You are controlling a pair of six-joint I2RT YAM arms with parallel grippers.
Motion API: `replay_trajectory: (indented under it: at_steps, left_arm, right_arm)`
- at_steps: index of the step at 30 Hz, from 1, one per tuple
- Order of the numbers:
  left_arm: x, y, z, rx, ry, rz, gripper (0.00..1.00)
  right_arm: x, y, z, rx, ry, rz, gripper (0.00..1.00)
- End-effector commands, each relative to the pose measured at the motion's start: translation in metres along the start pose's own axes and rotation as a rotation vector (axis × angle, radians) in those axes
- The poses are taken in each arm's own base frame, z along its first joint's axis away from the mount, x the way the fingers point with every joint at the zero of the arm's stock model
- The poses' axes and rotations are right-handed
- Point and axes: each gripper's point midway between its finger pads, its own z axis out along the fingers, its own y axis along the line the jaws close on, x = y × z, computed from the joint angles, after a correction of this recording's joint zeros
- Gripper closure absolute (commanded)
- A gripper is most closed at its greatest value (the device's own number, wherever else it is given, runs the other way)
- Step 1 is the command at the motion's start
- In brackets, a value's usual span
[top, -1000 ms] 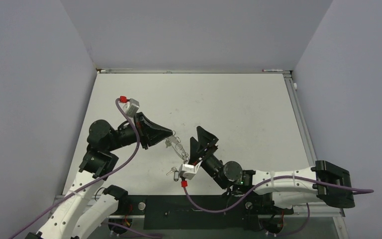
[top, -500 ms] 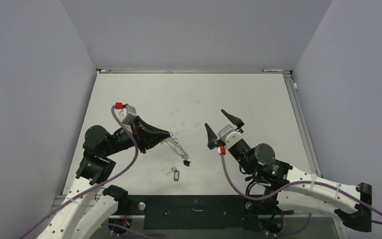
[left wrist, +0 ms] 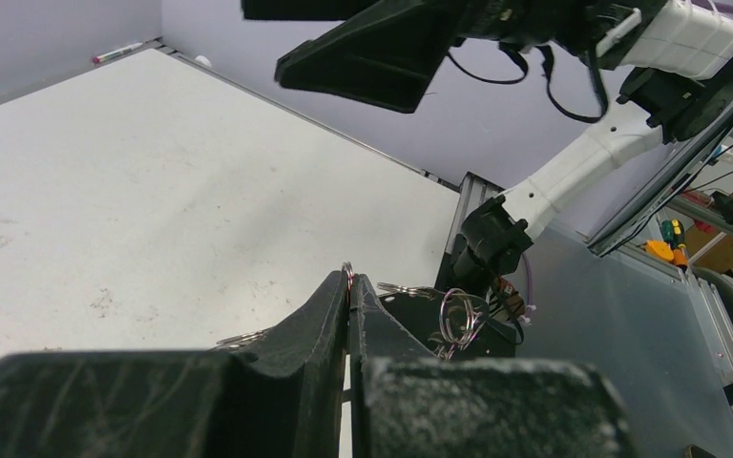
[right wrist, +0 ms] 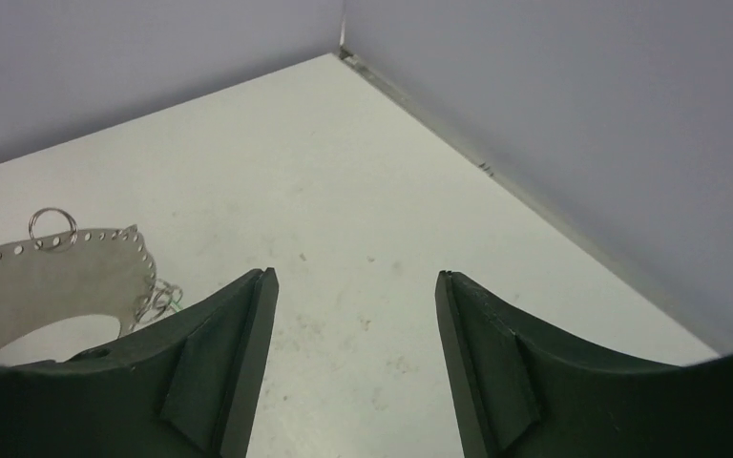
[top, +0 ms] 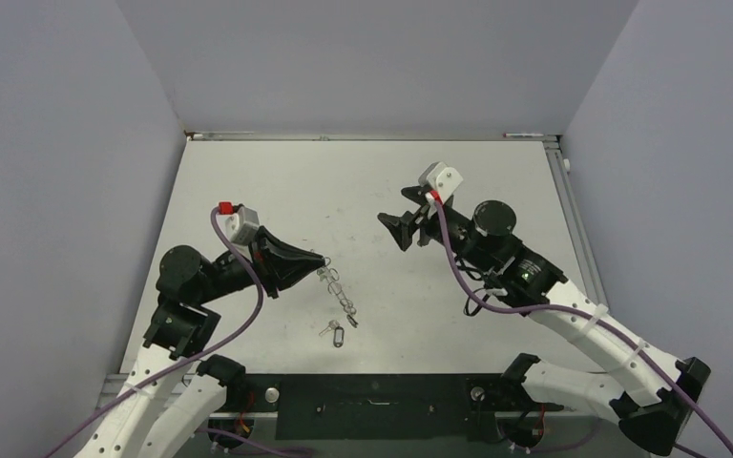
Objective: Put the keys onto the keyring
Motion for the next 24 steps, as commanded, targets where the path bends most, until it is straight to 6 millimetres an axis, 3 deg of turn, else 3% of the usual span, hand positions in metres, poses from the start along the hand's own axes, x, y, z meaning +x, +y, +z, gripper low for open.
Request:
replay_trajectory:
  at_steps: [1, 8, 18, 24]
  left_arm:
    - [-0.013, -0.013, -0.001, 0.046, -0.041, 0.063, 1.00]
    - [-0.016, -0.035, -0.005, 0.157, -0.057, 0.066, 1.00]
    - [-0.017, -0.050, -0.010, 0.228, -0.081, 0.065, 1.00]
    - [-0.017, -0.050, -0.010, 0.233, -0.092, 0.051, 1.00]
  right_arm:
    - [-0.002, 0.029, -0.001, -0.270, 0.019, 0.189, 0.38]
    - [-0.018, 0.041, -0.010, -0.482, -0.080, 0.288, 0.49]
    - [-0.011, 0.048, -0.004, -0.528, -0.092, 0.348, 0.60]
    - [-0.010, 0.082, -0.007, -0.638, -0.092, 0.333, 0.60]
